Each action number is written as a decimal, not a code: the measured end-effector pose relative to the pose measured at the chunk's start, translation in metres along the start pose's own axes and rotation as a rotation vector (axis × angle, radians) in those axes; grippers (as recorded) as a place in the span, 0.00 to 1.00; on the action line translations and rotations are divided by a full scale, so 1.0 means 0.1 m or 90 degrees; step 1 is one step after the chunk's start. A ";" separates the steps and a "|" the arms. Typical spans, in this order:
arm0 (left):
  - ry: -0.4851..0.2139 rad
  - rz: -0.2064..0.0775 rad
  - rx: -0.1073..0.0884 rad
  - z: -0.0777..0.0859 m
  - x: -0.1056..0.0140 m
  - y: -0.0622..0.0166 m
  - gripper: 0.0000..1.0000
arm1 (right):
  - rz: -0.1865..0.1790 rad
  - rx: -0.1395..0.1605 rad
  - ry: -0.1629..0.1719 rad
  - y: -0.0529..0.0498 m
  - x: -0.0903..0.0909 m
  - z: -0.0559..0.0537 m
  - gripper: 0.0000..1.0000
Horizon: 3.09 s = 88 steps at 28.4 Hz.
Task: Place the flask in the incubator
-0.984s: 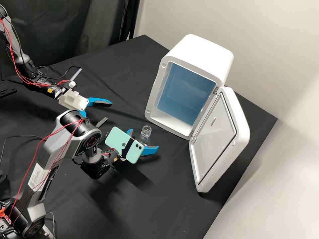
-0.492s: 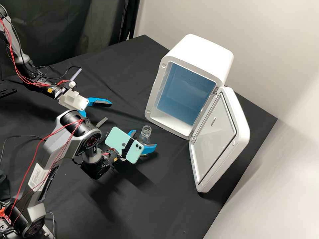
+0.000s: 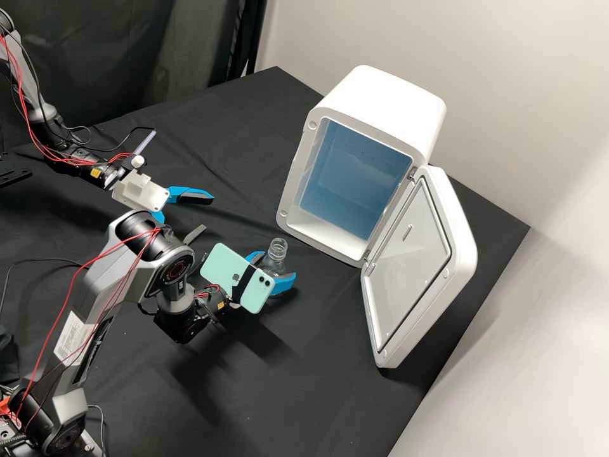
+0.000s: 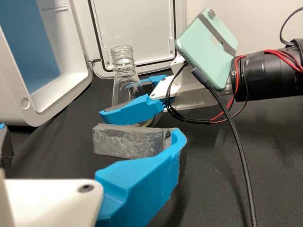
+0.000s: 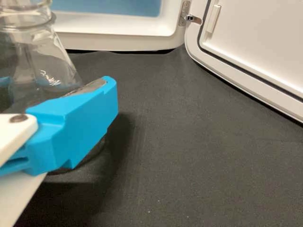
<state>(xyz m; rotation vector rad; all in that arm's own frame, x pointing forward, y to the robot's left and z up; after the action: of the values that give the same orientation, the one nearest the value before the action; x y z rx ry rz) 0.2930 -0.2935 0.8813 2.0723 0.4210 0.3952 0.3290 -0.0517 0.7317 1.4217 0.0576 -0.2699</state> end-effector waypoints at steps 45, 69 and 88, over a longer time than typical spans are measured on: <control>-0.030 -0.014 -0.028 0.00 -0.02 0.025 1.00 | 0.001 0.000 0.001 0.00 0.00 0.00 0.00; -0.017 0.000 -0.032 -0.07 -0.05 0.093 1.00 | 0.001 0.000 0.002 0.00 0.00 -0.01 0.00; -0.004 0.003 -0.036 -0.14 -0.06 0.103 1.00 | 0.001 0.000 0.002 0.00 0.00 -0.01 0.00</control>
<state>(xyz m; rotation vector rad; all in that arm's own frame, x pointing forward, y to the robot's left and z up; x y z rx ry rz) 0.2834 -0.2906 0.8965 2.0201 0.3972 0.3980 0.3291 -0.0511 0.7315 1.4218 0.0593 -0.2658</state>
